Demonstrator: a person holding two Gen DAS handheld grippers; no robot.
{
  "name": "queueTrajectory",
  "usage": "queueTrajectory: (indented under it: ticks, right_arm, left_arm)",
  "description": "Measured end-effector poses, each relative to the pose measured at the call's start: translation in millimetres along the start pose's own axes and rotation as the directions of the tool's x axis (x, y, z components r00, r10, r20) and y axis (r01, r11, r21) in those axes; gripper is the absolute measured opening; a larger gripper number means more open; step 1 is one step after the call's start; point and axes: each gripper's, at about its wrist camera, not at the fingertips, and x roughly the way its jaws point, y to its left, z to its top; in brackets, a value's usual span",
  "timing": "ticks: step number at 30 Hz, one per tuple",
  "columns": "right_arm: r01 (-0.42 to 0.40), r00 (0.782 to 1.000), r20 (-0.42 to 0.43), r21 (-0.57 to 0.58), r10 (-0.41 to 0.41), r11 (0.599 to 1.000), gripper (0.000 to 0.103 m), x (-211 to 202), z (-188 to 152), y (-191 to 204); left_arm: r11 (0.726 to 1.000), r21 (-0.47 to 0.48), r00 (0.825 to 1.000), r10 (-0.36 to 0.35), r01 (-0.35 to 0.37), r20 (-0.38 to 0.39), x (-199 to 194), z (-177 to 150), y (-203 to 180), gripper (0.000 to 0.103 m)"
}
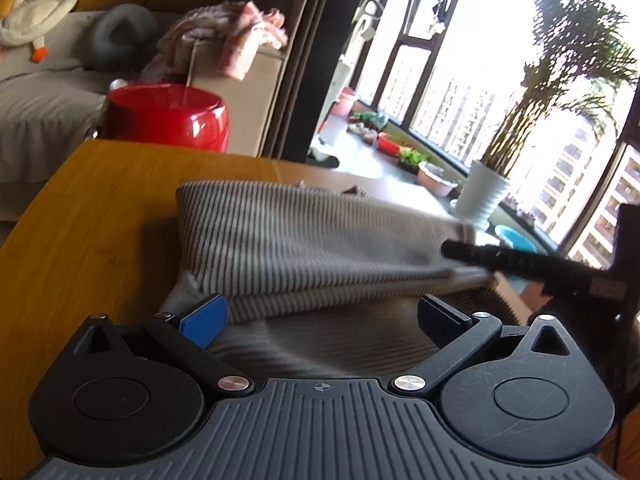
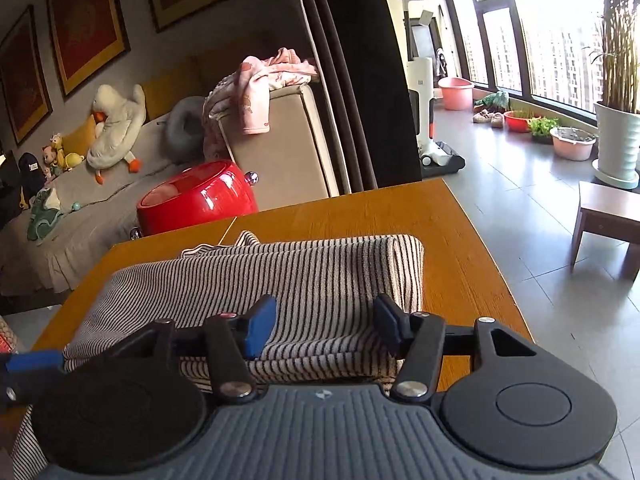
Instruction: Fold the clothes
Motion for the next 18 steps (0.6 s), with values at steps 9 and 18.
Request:
queueTrajectory:
  ticks: [9, 18]
  right_arm:
    - [0.106, 0.994, 0.026, -0.083, -0.104, 0.991, 0.08, -16, 12, -2]
    - [0.113, 0.993, 0.047, -0.152, -0.107, 0.982, 0.046, -25, 25, 14]
  left_arm:
    - [0.998, -0.031, 0.999, 0.053, -0.053, -0.003, 51, 2, 28, 0.103]
    - [0.995, -0.027, 0.995, 0.098, -0.098, -0.008, 50, 0, 26, 0.103]
